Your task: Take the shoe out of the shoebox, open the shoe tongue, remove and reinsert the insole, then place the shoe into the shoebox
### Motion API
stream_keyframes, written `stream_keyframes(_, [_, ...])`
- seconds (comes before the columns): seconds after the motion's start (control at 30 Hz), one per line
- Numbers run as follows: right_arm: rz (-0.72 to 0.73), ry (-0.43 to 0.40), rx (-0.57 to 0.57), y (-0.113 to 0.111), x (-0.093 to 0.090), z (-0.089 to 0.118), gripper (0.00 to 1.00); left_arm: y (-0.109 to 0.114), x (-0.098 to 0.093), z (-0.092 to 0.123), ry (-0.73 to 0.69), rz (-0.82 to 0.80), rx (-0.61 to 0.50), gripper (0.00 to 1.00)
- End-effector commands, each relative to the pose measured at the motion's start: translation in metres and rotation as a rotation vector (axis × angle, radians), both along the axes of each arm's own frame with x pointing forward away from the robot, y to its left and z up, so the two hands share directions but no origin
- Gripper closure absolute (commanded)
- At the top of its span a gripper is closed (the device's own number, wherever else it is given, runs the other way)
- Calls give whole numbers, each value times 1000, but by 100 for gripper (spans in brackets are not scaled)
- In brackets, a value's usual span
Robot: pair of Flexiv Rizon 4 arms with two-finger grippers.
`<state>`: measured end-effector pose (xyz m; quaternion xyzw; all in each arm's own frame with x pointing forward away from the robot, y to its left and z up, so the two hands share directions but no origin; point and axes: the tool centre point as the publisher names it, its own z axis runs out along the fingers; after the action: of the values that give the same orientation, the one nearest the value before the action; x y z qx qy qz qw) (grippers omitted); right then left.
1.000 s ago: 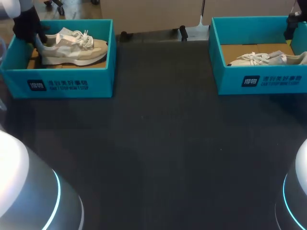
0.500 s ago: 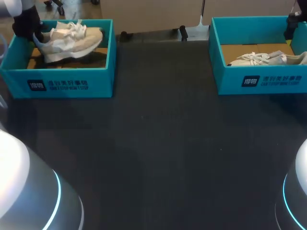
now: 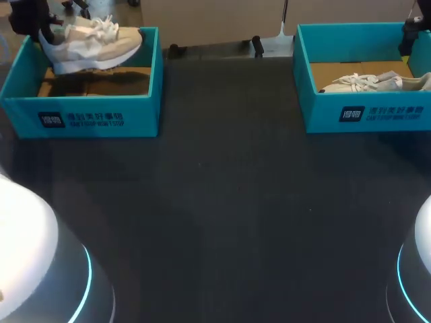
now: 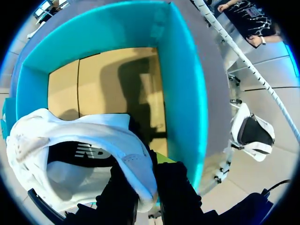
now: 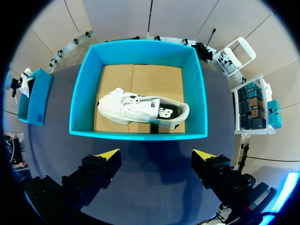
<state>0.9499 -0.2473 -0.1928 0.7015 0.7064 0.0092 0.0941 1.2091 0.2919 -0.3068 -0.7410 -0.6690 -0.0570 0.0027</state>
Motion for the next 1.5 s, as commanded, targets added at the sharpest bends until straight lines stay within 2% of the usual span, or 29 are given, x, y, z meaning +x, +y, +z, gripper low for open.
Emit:
stream_keyframes(0.03, [0, 0, -1, 0, 0, 0, 0, 1, -11, 43, -5, -3, 5, 100])
stream_keyframes(0.5, [0, 0, -1, 0, 0, 0, 0, 16, -27, 129, -79, -17, 8, 100])
stream_keyframes(0.77, [0, 0, -1, 0, 0, 0, 0, 19, -47, 163, -78, -34, 9, 100])
stream_keyframes(0.9, [0, 0, -1, 0, 0, 0, 0, 21, -53, 181, -67, -15, -53, 100])
stream_keyframes(1.5, [0, 0, -1, 0, 0, 0, 0, 21, -53, 181, -67, -15, -53, 100])
